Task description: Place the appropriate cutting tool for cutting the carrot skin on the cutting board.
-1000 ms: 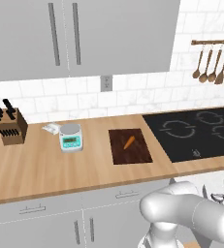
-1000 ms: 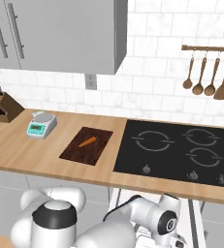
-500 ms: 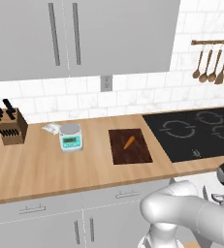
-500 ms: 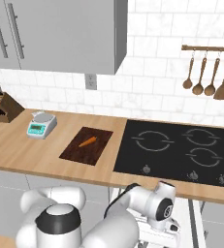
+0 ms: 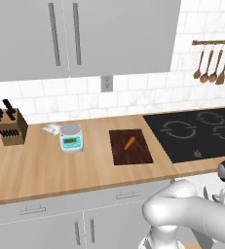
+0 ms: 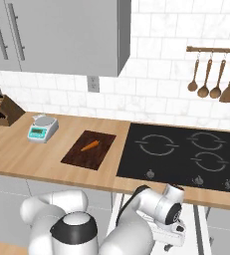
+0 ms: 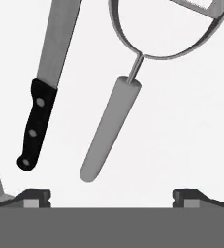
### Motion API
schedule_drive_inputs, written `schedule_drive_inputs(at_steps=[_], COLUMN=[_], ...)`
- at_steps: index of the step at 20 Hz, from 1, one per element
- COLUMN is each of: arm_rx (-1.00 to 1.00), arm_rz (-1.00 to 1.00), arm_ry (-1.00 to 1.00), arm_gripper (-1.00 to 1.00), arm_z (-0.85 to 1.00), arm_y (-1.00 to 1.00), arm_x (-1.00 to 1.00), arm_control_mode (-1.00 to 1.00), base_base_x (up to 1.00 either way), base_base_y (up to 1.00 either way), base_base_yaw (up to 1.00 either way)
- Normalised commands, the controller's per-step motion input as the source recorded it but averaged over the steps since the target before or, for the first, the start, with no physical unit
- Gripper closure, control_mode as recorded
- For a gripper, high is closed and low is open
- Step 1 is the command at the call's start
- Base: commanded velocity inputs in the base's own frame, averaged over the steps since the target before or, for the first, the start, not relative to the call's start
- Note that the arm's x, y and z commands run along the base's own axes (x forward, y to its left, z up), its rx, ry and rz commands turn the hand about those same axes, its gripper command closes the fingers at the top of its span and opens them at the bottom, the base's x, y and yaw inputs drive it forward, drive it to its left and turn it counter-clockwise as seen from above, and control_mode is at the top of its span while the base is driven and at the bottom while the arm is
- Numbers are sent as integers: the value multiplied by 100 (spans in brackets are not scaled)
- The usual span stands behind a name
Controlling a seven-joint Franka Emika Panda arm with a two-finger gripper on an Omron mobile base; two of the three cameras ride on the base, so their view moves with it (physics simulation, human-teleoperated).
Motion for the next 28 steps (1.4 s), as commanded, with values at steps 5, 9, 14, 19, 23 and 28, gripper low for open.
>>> schedule_drive_inputs(at_steps=[5, 9, 14, 19, 23, 28], arm_rx=[-7, -6, -3, -1, 0, 2], arm_rz=[-1, -1, 0, 0, 0, -8], arm_ry=[-1, 0, -1, -2, -4, -9], arm_gripper=[-100, -100, -100, 100, 100, 100], arm_z=[-43, -35, -37, -39, -23, 8], arm_y=[30, 26, 7, 0, 1, 2], arm_x=[7, 0, 0, -3, -10, -33], arm_control_mode=[-100, -100, -100, -100, -100, -100], base_base_x=[0, 0, 0, 0, 0, 0], base_base_y=[0, 0, 0, 0, 0, 0], base_base_yaw=[0, 0, 0, 0, 0, 0])
